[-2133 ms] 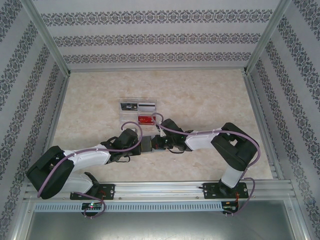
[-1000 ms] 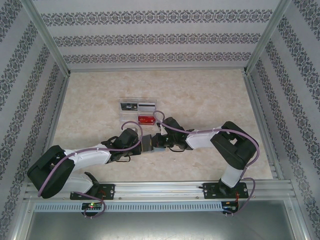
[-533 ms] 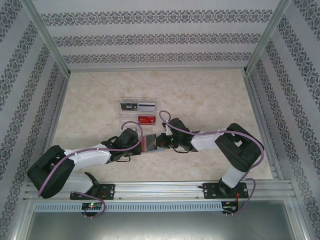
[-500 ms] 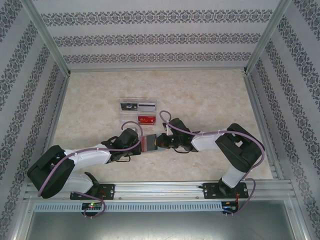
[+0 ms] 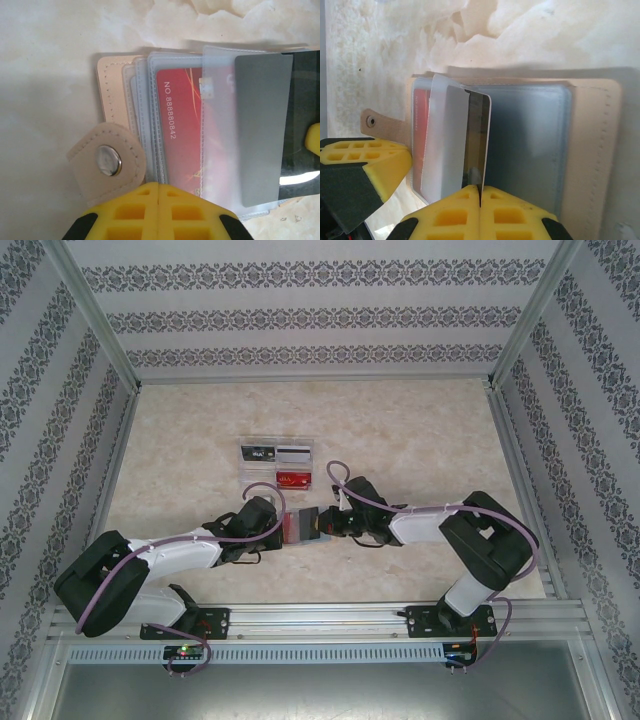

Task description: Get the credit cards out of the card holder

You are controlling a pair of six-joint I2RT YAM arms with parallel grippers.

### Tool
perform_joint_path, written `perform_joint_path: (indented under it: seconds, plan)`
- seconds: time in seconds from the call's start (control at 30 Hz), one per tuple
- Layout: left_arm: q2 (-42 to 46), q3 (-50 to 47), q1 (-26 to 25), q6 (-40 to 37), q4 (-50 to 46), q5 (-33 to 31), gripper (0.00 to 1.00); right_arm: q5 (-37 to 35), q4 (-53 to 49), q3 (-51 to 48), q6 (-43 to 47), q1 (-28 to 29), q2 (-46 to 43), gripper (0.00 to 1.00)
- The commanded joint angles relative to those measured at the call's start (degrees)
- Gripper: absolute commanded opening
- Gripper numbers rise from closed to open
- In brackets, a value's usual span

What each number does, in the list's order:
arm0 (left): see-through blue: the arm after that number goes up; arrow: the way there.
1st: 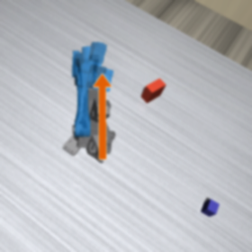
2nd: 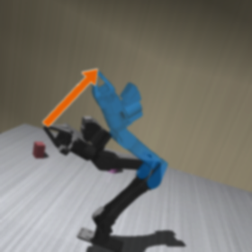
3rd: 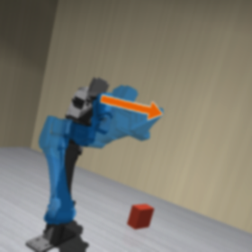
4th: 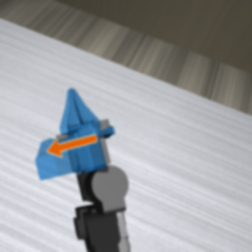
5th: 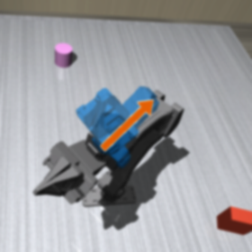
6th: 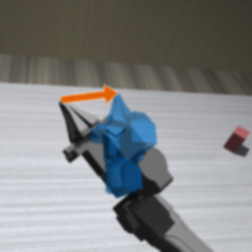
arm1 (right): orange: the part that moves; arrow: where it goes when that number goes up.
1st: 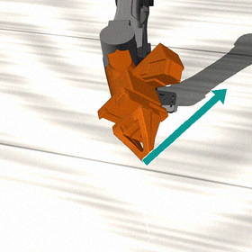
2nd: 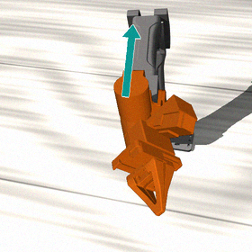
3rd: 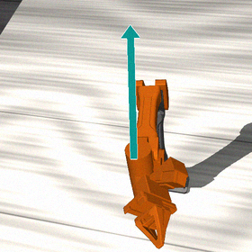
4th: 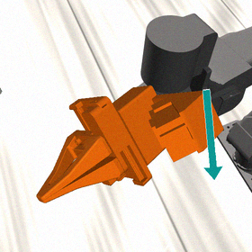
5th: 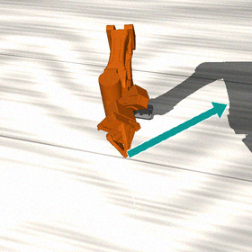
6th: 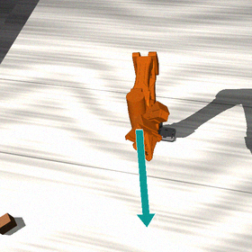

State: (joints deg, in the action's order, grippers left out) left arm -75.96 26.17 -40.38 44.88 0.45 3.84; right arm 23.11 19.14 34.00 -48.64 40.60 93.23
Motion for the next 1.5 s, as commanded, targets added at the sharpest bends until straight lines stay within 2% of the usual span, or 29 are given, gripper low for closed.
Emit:
perform_joint_path:
  seconds: [0.0, 0.7, 0.83, 0.97, 1.1, 1.13, 1.2, 1.47]
  plan:
    - [-0.2, -0.8, 0.4, 0.1, -4.8, -2.1, 0.0, -3.2, -2.2, -2.4, -0.9, -1.1, -1.4, 0.05]
    - [2.2, -0.3, 0.4, -0.1, -6.5, -2.4, 0.0, -3.0, -4.1, -5.6, 1.8, -3.6, -9.8, 0.05]
    - [6.0, 0.8, 0.4, -0.7, -10.3, -3.6, 0.19, -3.1, -7.0, -3.9, 5.0, -3.3, -12.2, 0.01]
    - [13.3, 2.2, 0.4, -1.4, -16.3, -6.7, 0.41, -5.1, -12.8, 0.5, 10.8, -1.8, -15.1, 0.0]
    - [22.5, 2.9, 0.4, -1.3, -22.8, -10.7, 0.73, -9.4, -20.0, 7.3, 19.4, 0.7, -16.1, 0.0]
    - [24.9, 2.9, 0.4, -1.0, -24.4, -11.7, 0.85, -10.6, -21.6, 9.2, 21.9, 1.2, -15.9, 0.0]
    - [29.1, 2.5, 0.4, -0.4, -27.1, -13.6, 0.98, -12.1, -23.9, 12.7, 27.2, 2.0, -14.8, 0.0]
    - [42.6, 0.4, 0.4, 3.4, -35.8, -19.1, 1.0, -18.3, -29.2, 27.1, 50.6, 5.5, -7.7, 0.0]
